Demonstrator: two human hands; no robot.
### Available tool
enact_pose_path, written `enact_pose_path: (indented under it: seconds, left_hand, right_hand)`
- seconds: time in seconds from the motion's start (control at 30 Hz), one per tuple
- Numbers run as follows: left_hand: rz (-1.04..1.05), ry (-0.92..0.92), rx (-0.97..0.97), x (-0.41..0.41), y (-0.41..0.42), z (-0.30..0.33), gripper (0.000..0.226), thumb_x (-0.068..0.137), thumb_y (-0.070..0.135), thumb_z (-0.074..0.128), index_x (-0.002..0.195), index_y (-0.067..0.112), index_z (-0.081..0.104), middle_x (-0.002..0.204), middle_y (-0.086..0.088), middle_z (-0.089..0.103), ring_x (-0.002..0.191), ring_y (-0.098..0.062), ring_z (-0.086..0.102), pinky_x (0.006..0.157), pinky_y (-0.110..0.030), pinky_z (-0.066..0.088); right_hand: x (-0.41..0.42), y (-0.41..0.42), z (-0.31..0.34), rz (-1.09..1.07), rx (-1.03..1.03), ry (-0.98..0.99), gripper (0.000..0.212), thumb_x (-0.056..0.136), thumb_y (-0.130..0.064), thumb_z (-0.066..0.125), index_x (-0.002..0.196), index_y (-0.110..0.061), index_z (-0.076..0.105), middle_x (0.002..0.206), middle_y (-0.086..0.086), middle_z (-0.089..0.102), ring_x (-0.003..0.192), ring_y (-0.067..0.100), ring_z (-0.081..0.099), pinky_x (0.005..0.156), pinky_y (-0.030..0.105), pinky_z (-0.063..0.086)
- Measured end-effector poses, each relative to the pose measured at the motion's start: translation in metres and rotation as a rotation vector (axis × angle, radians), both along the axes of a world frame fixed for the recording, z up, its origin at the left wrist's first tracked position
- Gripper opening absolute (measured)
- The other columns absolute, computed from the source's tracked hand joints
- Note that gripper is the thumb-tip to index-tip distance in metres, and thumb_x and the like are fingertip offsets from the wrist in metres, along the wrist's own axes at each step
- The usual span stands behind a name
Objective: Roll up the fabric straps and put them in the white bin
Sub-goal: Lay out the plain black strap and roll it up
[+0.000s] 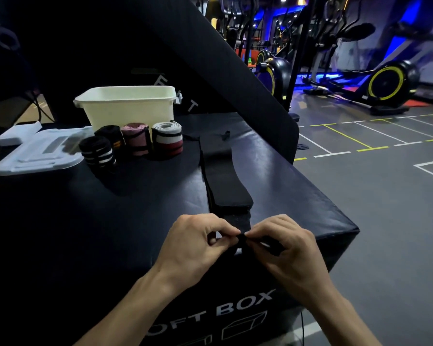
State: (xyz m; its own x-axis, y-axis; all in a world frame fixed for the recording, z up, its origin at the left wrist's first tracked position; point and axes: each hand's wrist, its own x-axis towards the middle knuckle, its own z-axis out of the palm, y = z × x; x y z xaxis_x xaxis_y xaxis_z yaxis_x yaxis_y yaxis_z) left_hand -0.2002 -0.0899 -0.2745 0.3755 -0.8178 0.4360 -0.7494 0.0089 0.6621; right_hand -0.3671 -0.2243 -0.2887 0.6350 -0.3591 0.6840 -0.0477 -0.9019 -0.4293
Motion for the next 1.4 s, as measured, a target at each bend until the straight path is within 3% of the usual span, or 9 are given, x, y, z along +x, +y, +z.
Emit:
enact_pose_path:
  seconds: [0.13,0.27,0.4,0.57,0.73,0.87,1.03,1.4]
  left_hand:
    - [-0.014,0.053,0.034,-0.002,0.002,0.004,0.027,0.084,0.023,0.083,0.097,0.046,0.078,0.082,0.022,0.074,0.071,-0.017,0.07,0.066,-0.038,0.056]
    - [-0.01,0.085,0.043,-0.005,0.003,0.007,0.016,0.084,0.022,0.084,0.091,0.036,0.08,0.082,0.022,0.075,0.071,-0.014,0.071,0.068,-0.035,0.056]
    - [0.005,0.025,0.064,-0.006,0.004,0.009,0.015,0.083,0.024,0.084,0.089,0.037,0.081,0.08,0.027,0.072,0.073,-0.004,0.07,0.066,-0.018,0.051]
    - [0.058,-0.204,0.083,-0.009,0.005,0.007,0.015,0.086,0.04,0.076,0.1,0.042,0.071,0.087,0.024,0.068,0.083,-0.003,0.061,0.073,-0.032,0.053]
    - [0.106,-0.295,0.107,-0.016,0.006,0.009,0.012,0.09,0.043,0.07,0.102,0.044,0.066,0.089,0.021,0.065,0.084,-0.003,0.053,0.069,-0.034,0.052]
    - [0.134,-0.301,0.151,-0.021,0.006,0.014,0.009,0.094,0.046,0.063,0.101,0.042,0.066,0.093,0.018,0.063,0.089,-0.004,0.051,0.072,-0.032,0.051]
    - [0.159,-0.313,0.207,-0.023,0.007,0.017,0.014,0.094,0.052,0.059,0.102,0.042,0.066,0.096,0.018,0.052,0.094,-0.001,0.045,0.069,-0.025,0.048]
    - [0.139,-0.208,0.405,-0.015,-0.002,0.027,0.017,0.096,0.054,0.056,0.1,0.04,0.065,0.094,0.019,0.058,0.099,-0.002,0.049,0.087,-0.033,0.05]
  right_hand:
    - [0.001,0.001,0.0,-0.021,-0.114,0.057,0.022,0.081,-0.023,0.081,0.102,-0.029,0.077,0.092,-0.02,0.069,0.087,0.006,0.061,0.075,0.027,0.051]
    - [0.002,-0.001,-0.003,-0.032,-0.172,0.07,0.017,0.083,-0.025,0.082,0.099,-0.026,0.077,0.091,-0.015,0.071,0.086,0.011,0.062,0.071,0.035,0.052]
    - [0.003,0.001,-0.004,-0.031,-0.213,0.088,0.014,0.09,-0.032,0.069,0.099,-0.026,0.077,0.092,-0.015,0.069,0.086,0.013,0.062,0.071,0.035,0.051]
    - [0.003,0.0,-0.008,-0.011,-0.221,0.124,0.009,0.095,-0.027,0.067,0.102,-0.025,0.073,0.096,-0.013,0.066,0.088,0.016,0.058,0.073,0.038,0.051]
    - [0.003,0.002,-0.008,0.003,-0.163,0.154,0.007,0.095,-0.02,0.069,0.101,-0.024,0.069,0.101,-0.01,0.057,0.088,0.016,0.054,0.071,0.037,0.051]
    - [0.004,0.002,-0.007,-0.016,-0.111,0.176,0.016,0.089,-0.016,0.075,0.098,-0.026,0.066,0.102,-0.011,0.048,0.087,0.012,0.051,0.072,0.035,0.05]
    - [0.005,0.001,-0.003,0.007,-0.098,0.239,0.013,0.09,-0.023,0.069,0.099,-0.03,0.062,0.097,-0.013,0.05,0.085,0.009,0.048,0.073,0.036,0.047]
    - [0.009,-0.003,0.001,-0.007,-0.039,0.283,0.009,0.09,-0.033,0.063,0.098,-0.036,0.061,0.092,-0.021,0.055,0.084,-0.001,0.045,0.076,0.027,0.042]
